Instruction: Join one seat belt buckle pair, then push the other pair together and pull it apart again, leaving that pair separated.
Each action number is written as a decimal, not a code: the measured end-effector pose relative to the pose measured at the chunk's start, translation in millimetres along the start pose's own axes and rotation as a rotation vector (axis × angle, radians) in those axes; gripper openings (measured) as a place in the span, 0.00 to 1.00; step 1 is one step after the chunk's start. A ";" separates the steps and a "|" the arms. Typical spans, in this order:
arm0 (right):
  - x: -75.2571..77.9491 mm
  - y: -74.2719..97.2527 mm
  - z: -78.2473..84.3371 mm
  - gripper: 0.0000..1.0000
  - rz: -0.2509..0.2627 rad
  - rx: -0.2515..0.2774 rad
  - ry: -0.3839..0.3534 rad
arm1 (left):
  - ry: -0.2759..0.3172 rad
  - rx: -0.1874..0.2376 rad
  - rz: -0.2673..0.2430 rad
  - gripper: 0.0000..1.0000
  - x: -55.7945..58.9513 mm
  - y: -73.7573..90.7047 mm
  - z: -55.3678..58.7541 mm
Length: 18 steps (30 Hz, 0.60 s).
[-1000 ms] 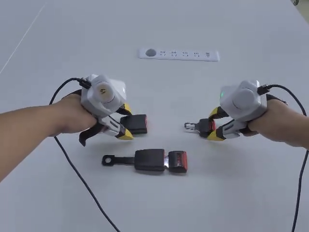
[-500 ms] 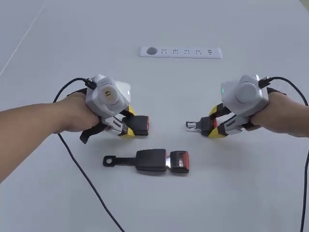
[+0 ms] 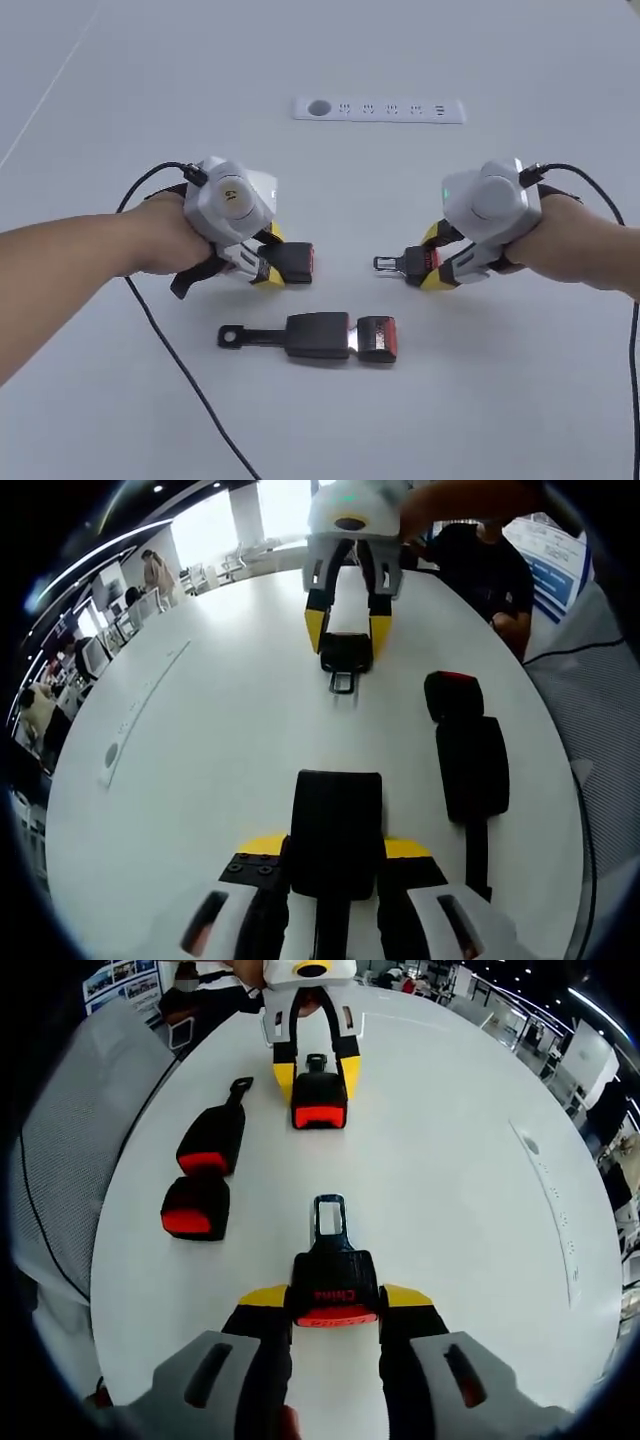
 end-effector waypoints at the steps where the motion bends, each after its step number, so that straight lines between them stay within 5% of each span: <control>1: 0.2 -1.7 -2.2 0.31 0.001 0.002 0.000 | 0.000 0.000 0.000 0.33 -0.2 -0.1 0.3; 18: -9.3 -31.3 -50.8 0.31 0.005 0.046 0.022 | 0.011 -0.012 0.003 0.34 -1.0 0.3 -1.4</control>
Point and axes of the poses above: the centre of the closed fingertips' face, and the gripper's own axes: y roughly backward along the fingers, x roughly to its right, z roughly out of its underside, the point moved 9 cm from there along y, roughly backward along the fingers, and after that the axes turned 10 degrees about z, right-handed, at the moved point
